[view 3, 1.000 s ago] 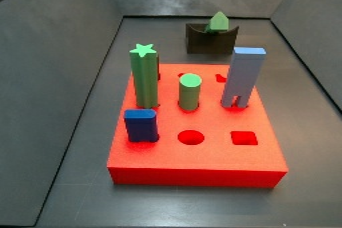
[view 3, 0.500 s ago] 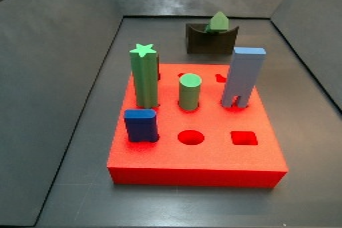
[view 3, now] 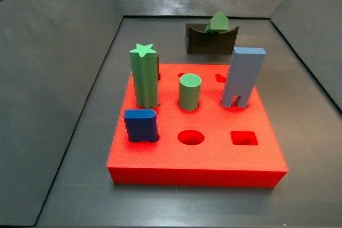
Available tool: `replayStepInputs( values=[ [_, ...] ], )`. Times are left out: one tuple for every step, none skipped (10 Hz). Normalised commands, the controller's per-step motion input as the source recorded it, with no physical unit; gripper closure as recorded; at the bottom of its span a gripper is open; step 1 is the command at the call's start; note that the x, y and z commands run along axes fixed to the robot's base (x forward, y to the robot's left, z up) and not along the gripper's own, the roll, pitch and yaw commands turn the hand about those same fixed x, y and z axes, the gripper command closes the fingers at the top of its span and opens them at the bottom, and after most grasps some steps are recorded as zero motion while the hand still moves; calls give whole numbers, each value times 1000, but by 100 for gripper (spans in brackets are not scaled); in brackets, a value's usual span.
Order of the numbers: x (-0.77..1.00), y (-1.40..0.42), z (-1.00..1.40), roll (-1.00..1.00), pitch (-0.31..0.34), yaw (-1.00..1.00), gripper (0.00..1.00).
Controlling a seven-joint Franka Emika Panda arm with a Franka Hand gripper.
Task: Pick up the 3 prong object. Move up. Rotate the 3 prong object. Place the 3 prong object on the fixture. Regrasp the 3 prong object. Move to above the board. Insert the 3 prong object.
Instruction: Regrasp the 3 prong object.
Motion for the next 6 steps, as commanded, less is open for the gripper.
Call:
replayStepInputs(
  values=[
    [81,-37,0,1000,103,64,0],
    [86,-39,-1,1000,127,80,0],
    [91,-39,-3,1000,146,94,0],
    [96,-46,-4,916,185,142,0],
    [98,-49,-9,720,178,159,0],
    [102,-49,-9,525,160,177,0]
  ],
)
